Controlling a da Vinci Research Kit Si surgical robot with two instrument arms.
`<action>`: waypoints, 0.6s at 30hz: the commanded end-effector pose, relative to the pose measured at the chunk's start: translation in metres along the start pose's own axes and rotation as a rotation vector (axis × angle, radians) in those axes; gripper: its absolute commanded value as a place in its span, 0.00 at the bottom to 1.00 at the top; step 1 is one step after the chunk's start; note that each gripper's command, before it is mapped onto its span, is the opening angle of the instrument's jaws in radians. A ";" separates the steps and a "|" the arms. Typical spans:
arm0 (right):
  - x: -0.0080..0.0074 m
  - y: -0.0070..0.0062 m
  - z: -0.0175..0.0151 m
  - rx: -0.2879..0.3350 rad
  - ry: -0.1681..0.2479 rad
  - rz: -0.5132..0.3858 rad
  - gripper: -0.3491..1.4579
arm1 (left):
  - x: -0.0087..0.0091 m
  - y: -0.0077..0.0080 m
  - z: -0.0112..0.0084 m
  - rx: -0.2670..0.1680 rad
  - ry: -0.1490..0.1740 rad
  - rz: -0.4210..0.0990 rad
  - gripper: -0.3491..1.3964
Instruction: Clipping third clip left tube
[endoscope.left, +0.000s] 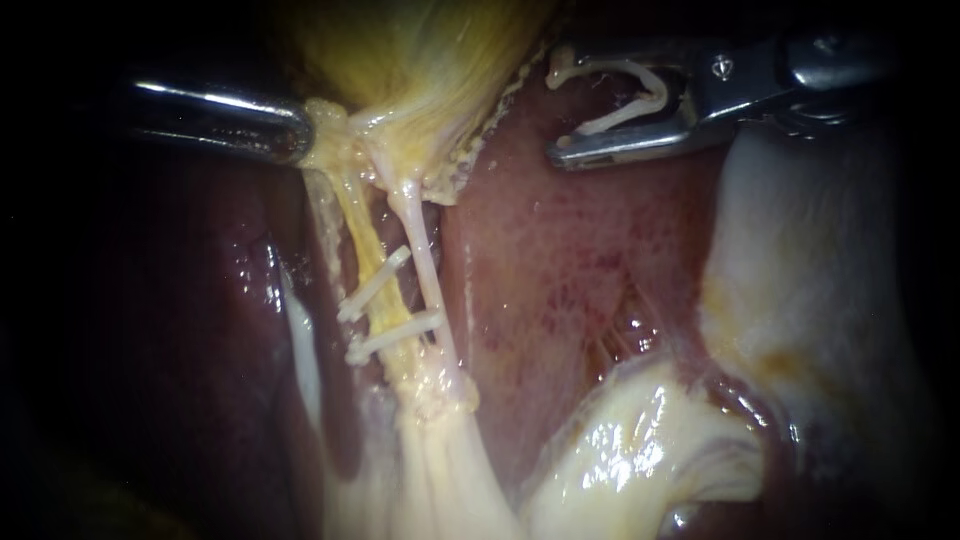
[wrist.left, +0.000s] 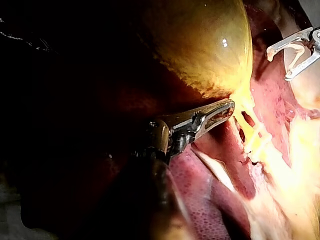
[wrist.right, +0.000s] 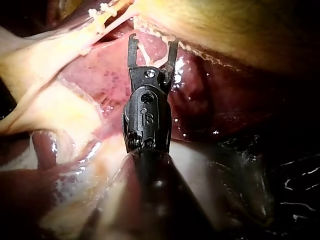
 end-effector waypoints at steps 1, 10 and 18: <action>0.0001 -0.0001 0.0000 0.002 0.001 0.012 0.47 | 0.0000 0.0000 0.0001 -0.002 0.000 0.001 0.00; 0.0010 -0.0029 0.0013 0.046 0.006 0.115 0.46 | 0.0000 0.0000 0.0001 -0.002 0.000 0.001 0.00; 0.0005 -0.0048 0.0039 0.075 0.008 0.201 0.46 | 0.0001 -0.0001 0.0002 -0.003 -0.001 0.001 0.00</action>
